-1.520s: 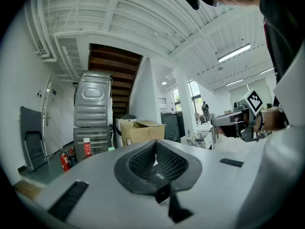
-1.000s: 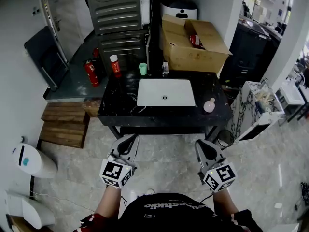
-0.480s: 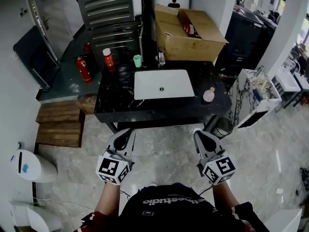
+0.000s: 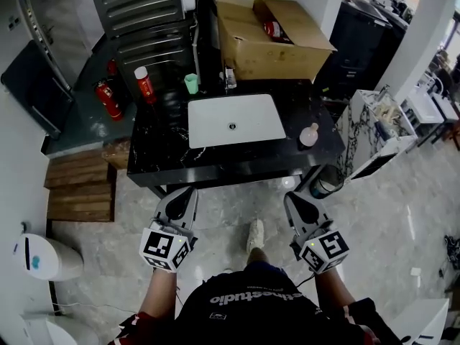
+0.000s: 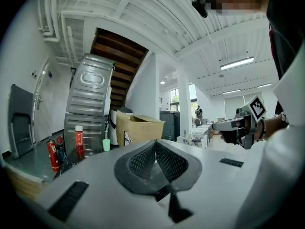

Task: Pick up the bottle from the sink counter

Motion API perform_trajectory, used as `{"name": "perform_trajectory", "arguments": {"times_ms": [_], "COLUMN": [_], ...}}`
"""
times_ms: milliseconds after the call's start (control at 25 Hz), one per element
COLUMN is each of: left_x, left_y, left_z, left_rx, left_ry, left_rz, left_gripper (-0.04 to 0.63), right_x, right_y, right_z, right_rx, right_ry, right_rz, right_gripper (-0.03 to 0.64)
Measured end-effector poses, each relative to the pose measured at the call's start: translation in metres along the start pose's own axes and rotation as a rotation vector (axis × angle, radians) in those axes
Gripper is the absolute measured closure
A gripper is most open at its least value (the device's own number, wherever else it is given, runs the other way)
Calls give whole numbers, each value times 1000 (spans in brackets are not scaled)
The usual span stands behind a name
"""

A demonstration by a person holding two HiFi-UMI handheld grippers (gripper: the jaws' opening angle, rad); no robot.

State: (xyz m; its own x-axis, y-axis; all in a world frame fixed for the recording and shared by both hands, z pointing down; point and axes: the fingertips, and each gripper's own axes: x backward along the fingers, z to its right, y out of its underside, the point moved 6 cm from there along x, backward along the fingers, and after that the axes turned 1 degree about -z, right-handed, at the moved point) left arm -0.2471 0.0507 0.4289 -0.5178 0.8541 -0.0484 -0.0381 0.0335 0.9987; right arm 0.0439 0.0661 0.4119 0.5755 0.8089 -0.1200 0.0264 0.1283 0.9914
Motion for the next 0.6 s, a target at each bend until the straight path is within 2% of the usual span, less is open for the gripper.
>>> {"name": "perform_trajectory", "arguments": {"times_ms": [200,400,600], "left_x": [-74,-173,-266], "left_y": [2,-20,-40], "left_z": [-21,-42,-40], "left_rx": [39,32,11], "left_ry": [14,30,80], "left_rz": [10,37,63], "left_gripper": [580,580,581], "right_x": [-60,-123,-158], "right_y": [-1,-28,-49], "right_z": [55,131,199], "right_rx": [-6,21,42], "right_ry": [-25,-61,-70], "right_rz": [19,44,75], "right_gripper": [577,577,577]}}
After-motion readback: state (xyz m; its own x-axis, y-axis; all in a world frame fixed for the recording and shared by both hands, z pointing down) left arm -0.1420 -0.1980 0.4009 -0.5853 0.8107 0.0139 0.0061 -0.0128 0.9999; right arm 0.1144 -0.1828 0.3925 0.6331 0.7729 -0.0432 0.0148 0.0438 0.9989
